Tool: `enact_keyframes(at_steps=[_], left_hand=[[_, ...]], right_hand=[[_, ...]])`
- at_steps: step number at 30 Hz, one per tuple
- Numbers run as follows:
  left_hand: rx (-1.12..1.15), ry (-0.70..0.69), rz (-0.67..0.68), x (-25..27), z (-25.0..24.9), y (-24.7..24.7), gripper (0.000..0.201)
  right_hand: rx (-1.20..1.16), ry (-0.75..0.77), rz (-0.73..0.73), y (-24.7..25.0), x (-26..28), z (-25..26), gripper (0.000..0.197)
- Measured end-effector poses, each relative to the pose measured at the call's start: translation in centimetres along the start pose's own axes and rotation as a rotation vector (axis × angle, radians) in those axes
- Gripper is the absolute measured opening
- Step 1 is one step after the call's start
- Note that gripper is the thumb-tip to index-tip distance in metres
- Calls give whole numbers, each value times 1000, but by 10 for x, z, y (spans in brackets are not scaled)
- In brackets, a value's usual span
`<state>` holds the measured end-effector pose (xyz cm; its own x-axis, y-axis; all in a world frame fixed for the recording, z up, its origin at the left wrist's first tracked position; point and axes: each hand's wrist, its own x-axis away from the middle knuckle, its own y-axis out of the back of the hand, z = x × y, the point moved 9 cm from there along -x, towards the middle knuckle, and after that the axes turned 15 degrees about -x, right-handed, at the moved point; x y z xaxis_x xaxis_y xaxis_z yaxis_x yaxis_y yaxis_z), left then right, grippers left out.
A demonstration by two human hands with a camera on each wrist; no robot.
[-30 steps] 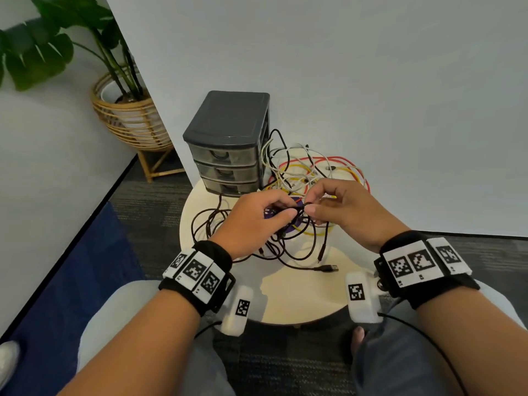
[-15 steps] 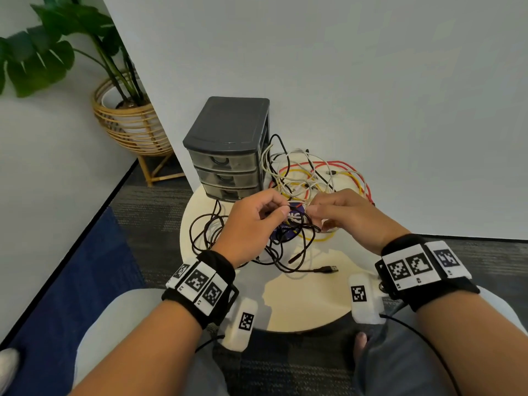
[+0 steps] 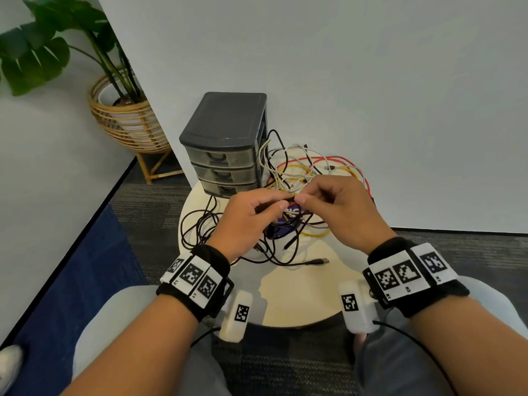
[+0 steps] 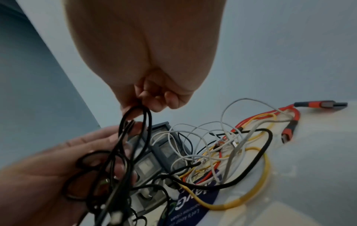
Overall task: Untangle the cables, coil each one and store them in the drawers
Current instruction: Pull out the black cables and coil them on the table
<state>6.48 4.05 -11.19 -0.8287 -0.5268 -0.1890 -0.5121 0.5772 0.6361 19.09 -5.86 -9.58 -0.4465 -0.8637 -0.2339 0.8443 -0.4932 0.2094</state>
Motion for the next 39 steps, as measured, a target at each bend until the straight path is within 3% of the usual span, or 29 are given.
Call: enact_keyframes(at_steps=[5,9,12,16,21,30,34,37,39], left_hand=[[-12,34,62,0,5,-13,31],[74,131,75,-2,10,-11,25],[130,171,48,-11,6,-10,20],[158,163,14,-20,-3,-16,27],[96,120,119,-18,-5,-30,30],[49,117,79,-22,2,-19,31],[84,128,28,-27,5,-9,30],[88,119,47,-29,5,-12,31],[82,108,69,-28,3,-16,33]], right_hand=[[19,-3,-78,-3,0,1,17],[11,-18,-232,12,-3,0,17],[-16,-33,-250,13,-6,-3,17],[76,-100,-281,14,-4,-18,20],[116,-207,-375,18,-7,-33,21],[78,-164,-256,18,-21,-39,21],[-19,-221,-124,12,-23,-43,22],[-59,-243,-133,11,-22,-39,26],[15,-179,-171,11,-22,-32,25]])
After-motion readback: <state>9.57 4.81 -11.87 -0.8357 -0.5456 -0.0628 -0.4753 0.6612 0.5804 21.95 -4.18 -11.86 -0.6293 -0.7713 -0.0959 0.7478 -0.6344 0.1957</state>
